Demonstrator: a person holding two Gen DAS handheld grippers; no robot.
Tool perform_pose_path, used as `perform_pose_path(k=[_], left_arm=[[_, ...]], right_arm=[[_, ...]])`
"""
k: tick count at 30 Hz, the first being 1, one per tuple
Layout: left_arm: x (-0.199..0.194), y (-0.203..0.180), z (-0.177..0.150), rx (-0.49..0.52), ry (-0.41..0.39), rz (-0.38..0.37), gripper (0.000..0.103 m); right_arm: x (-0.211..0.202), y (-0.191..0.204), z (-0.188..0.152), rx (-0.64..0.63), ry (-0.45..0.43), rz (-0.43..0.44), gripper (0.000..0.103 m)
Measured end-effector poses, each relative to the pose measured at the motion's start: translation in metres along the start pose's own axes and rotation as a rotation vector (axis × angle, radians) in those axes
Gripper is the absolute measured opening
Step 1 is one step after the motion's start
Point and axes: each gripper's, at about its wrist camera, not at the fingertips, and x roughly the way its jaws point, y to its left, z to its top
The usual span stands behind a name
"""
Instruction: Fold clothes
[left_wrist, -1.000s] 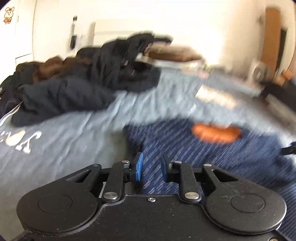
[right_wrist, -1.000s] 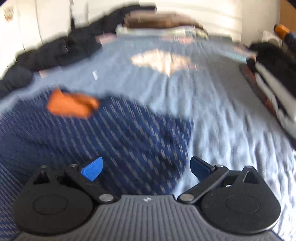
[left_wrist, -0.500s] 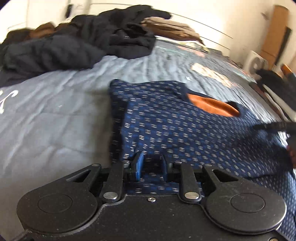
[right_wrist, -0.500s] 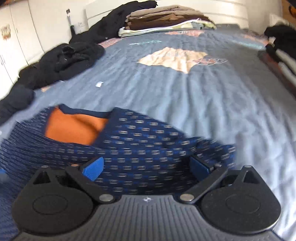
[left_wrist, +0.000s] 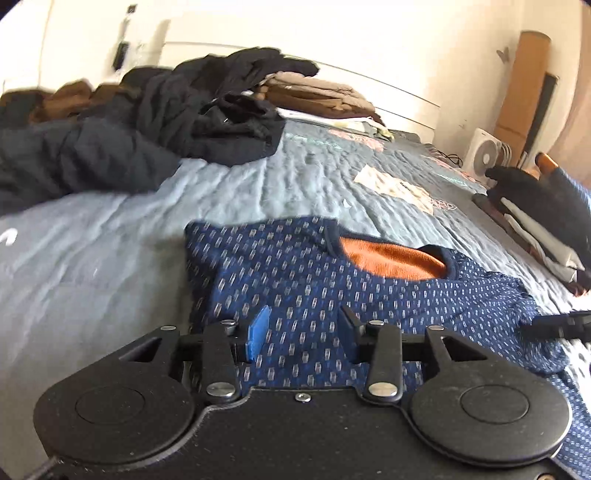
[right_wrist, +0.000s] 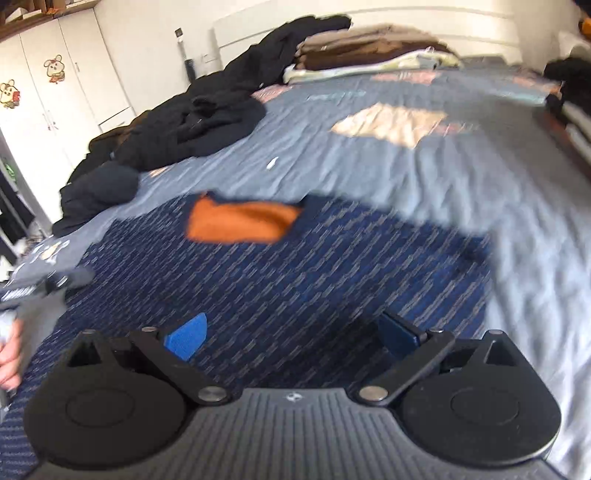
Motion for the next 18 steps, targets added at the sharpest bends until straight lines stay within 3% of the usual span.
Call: perform_pose_path(k=[4,6,10,13,18], left_arm=[[0.031,0.012,-0.012,0.023,0.086,0.011,0.042],[0.033,0.019,-0.018,0.055,0.069,0.002,0.041],[0.023,0.017,-0.014,0.096,0.06,0.013,0.041],[0.001,0.016,-0.007,0.107,0.048,0.04,0.042],[-0.065,0.007,0.002,0.086,0.0,0.069,0.074]], right_arm=[[0.0,-0.019,-0.019,0.022,0.007,-0.023,0.099],[-0.008,-0.025,-0.025,0.016,0.005,-0.019,0.099],[-0.013,-0.028,-0.033,-0.055,0.052,-0.109,0.099],[-0.028,-0.034,-0.041,0.004,0.073,-0.155,0.099],[-0.094,-0.012,-0.064,0.059,-0.018,-0.232,0.1]])
